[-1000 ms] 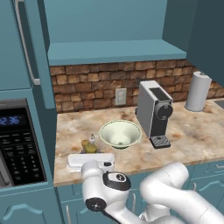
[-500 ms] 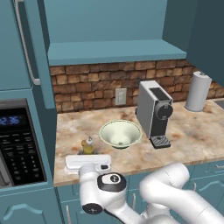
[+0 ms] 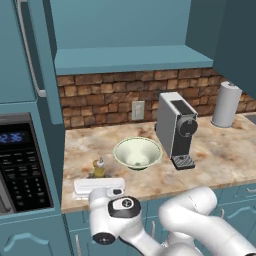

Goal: Retrieve the bottle and the shaker from the cabinet and place them next to the mixing bowl on the counter. Then add garlic from the fridge to the mixing bowl.

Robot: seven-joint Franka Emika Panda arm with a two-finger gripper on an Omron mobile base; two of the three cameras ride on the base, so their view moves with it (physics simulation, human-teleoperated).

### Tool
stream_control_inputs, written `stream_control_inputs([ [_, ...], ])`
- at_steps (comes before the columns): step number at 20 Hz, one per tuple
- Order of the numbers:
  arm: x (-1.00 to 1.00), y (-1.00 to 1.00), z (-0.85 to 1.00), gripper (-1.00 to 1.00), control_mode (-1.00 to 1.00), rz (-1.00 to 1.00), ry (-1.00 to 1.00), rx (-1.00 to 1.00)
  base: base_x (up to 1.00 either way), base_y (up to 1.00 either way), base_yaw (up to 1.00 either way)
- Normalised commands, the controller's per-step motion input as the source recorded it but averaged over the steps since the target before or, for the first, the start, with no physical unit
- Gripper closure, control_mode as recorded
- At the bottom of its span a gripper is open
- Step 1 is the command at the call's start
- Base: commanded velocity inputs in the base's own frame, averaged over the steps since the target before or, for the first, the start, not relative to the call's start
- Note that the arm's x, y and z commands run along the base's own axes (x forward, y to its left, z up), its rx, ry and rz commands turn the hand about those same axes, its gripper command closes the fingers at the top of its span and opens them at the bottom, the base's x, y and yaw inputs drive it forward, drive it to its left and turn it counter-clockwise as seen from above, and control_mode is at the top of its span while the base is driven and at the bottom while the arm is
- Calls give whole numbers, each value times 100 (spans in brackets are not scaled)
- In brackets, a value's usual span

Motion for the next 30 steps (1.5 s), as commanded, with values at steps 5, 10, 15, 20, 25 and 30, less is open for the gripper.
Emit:
stream_control_inputs([
  [5, 2, 8, -19, 100, -100, 0, 0, 0, 0, 0, 0],
  [10, 8, 4, -4, 100, -100, 0, 0, 0, 0, 0, 0],
  [15, 28, 0, 0, 100, -100, 0, 0, 0, 0, 0, 0],
  [20, 24, 0, 0, 100, -100, 0, 0, 0, 0, 0, 0],
  [25, 0, 0, -14, 100, -100, 0, -1, 0, 0, 0, 0],
  [30, 0, 0, -18, 100, -100, 0, 0, 0, 0, 0, 0],
])
